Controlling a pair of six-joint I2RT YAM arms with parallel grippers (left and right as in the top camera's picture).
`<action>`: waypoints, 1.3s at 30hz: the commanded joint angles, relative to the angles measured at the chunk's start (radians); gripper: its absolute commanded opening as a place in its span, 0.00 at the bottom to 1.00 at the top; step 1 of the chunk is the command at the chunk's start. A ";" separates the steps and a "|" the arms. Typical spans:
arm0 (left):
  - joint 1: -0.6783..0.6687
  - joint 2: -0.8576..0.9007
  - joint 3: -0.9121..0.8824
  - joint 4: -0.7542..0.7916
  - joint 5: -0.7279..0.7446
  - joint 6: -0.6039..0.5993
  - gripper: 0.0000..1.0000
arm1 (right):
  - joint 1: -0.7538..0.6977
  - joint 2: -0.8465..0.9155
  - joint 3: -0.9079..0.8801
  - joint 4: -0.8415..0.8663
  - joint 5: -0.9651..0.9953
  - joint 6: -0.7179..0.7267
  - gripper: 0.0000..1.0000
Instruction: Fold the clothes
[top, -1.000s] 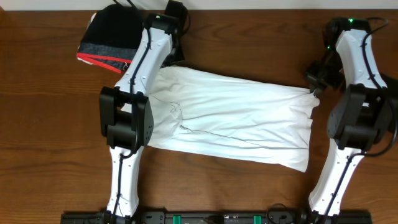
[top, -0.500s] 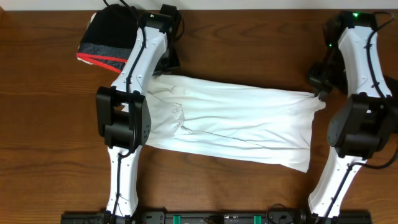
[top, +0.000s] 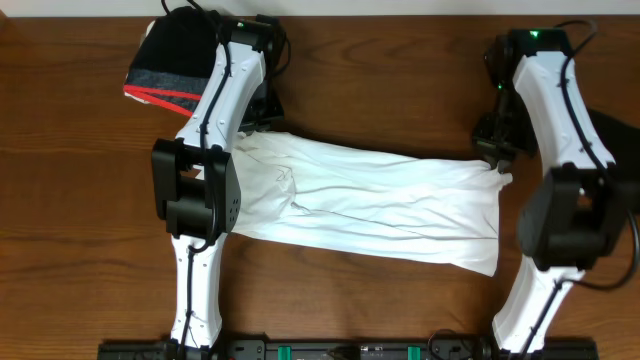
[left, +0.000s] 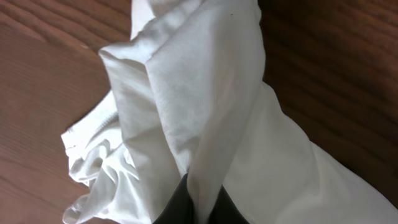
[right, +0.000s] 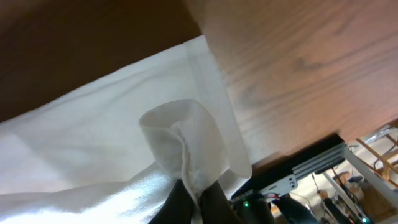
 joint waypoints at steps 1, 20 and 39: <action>0.006 -0.024 -0.008 -0.017 0.025 -0.012 0.06 | 0.021 -0.066 -0.079 0.021 0.035 0.024 0.02; 0.006 -0.024 -0.025 -0.181 0.024 0.034 0.25 | 0.035 -0.132 -0.398 0.213 0.027 0.073 0.09; 0.000 -0.047 -0.049 -0.261 0.024 0.063 0.25 | 0.035 -0.132 -0.398 0.212 0.028 0.072 0.09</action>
